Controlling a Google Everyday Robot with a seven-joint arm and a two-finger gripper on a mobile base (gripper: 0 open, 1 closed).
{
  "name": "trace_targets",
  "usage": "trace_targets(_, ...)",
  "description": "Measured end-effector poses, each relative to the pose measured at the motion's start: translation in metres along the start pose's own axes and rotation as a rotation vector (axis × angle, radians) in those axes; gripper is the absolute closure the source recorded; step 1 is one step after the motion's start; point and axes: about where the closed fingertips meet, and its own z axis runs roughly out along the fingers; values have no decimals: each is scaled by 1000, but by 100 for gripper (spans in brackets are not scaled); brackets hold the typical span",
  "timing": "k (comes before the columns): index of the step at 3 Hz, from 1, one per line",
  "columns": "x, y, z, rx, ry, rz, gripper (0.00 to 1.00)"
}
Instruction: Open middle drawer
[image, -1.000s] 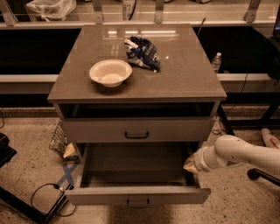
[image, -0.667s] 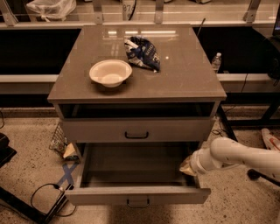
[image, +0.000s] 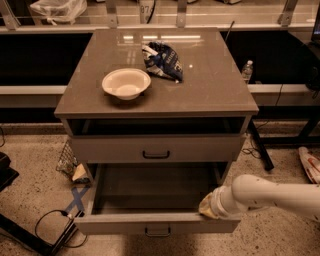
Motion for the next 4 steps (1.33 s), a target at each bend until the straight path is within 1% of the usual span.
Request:
trace_targets(1, 3, 46, 9, -56, 8, 20, 100)
trace_targets(2, 3, 46, 8, -56, 8, 20, 100)
trace_targets(3, 6, 80, 24, -137, 39, 20, 100)
trace_targets(4, 4, 83, 20, -143, 42, 20, 86)
